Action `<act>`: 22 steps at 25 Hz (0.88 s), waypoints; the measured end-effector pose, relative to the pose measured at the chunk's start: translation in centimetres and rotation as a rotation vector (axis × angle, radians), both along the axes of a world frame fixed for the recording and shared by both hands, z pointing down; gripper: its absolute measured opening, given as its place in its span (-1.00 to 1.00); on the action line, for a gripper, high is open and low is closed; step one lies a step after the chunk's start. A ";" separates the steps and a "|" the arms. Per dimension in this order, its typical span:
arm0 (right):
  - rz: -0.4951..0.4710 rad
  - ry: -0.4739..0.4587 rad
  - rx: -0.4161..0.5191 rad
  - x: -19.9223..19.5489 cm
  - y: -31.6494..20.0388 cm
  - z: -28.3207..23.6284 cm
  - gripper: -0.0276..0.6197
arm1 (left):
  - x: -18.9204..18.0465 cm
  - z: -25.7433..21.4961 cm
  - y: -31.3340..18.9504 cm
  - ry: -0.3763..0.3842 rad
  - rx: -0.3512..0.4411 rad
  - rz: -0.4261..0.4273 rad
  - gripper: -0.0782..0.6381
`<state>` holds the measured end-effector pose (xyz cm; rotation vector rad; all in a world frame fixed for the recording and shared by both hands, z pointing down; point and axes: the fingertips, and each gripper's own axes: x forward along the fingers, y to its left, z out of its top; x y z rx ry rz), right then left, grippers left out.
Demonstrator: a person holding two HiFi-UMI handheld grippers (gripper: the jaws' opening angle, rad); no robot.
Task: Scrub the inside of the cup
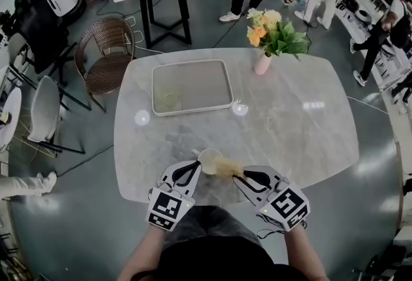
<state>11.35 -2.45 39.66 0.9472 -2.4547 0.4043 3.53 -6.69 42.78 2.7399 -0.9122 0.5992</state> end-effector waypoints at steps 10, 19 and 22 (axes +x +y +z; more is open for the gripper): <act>-0.014 -0.014 0.012 0.3 1.9 0.0 -0.73 | 0.4 0.1 2.0 0.005 -0.020 -0.026 -0.75; -0.013 -0.026 0.014 1.0 3.4 0.0 -0.73 | 0.6 0.2 3.6 0.003 -0.017 -0.047 -0.75; -0.007 -0.028 0.014 1.1 3.7 0.1 -0.73 | 0.5 0.3 4.1 0.000 -0.018 -0.049 -0.74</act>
